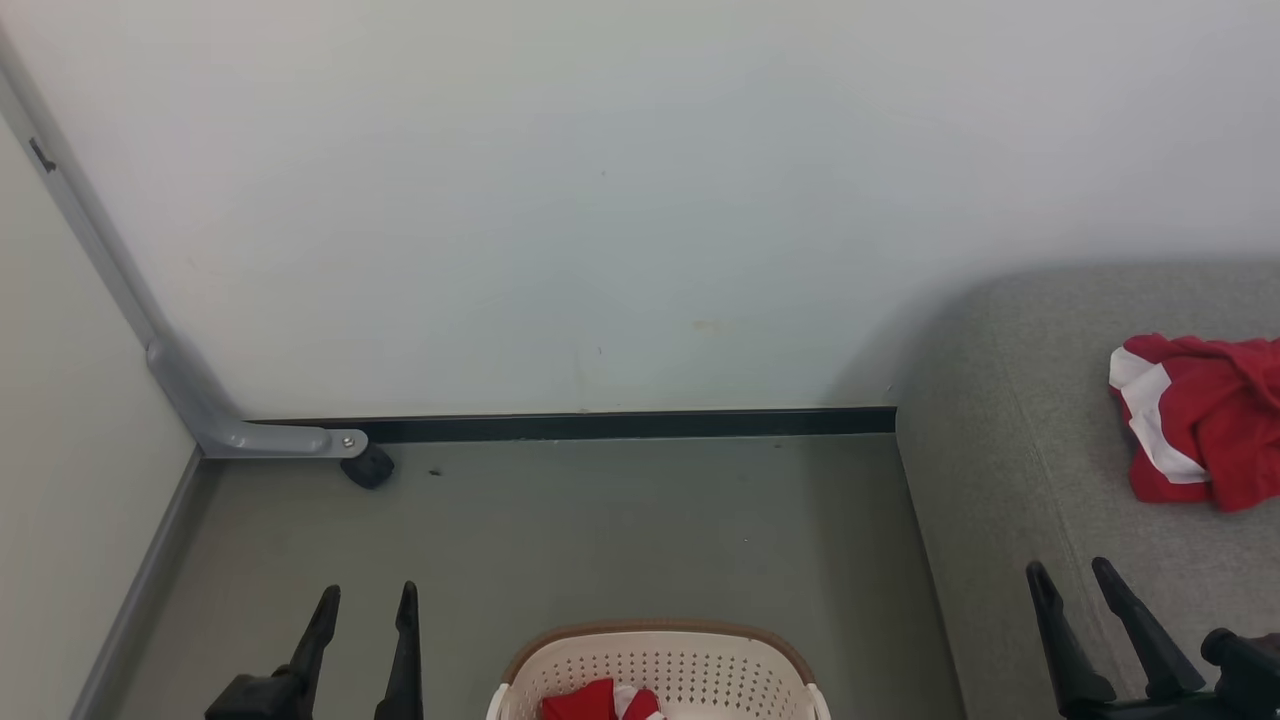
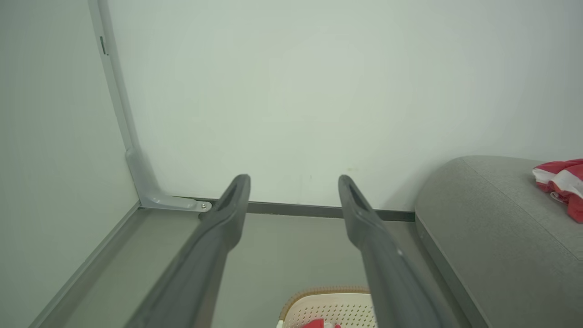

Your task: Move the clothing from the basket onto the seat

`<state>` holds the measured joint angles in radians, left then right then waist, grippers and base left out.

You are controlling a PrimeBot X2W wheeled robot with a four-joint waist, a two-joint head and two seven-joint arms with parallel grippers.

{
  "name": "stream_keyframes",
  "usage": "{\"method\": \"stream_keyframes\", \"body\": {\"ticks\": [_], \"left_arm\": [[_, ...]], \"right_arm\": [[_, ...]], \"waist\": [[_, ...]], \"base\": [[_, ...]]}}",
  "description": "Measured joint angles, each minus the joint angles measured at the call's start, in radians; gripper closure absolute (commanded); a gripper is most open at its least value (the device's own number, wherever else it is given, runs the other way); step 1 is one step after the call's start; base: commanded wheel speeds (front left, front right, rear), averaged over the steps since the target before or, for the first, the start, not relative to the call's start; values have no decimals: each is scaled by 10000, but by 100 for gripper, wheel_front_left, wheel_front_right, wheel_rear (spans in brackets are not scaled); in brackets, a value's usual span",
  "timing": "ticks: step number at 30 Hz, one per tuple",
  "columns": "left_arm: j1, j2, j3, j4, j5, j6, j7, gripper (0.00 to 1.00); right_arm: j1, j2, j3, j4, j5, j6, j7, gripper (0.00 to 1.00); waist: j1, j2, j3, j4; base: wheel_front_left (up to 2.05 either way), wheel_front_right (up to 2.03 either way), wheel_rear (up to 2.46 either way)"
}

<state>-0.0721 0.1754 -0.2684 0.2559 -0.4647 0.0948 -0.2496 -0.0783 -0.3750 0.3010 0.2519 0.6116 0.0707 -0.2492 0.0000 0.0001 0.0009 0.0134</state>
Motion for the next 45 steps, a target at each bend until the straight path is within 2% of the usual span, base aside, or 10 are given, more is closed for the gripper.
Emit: {"method": "stream_keyframes", "body": {"ticks": [8,23,33,45], "left_arm": [[-12,-100,4,-104,92,-163,0,0],[-941,-458,-286,67,454,-437,0,0],[-2135,-671,-742,738,635,-729,0,0],[-3297,-849,-1110,2219,909,-1045,111,0]], "right_arm": [[105,109,-230,-167,-299,100,0,0],[-605,265,-702,-313,-577,353,-2,0],[-1369,297,-872,-414,-671,439,-2,0],[-2295,330,-897,-414,-859,525,-2,0]], "waist": [[0,0,237,-60],[1,1,1620,-377],[2,1,2711,-660],[3,1,4027,-986]], "base": [[0,0,0],[0,0,0],[0,0,0],[0,0,0]]}}
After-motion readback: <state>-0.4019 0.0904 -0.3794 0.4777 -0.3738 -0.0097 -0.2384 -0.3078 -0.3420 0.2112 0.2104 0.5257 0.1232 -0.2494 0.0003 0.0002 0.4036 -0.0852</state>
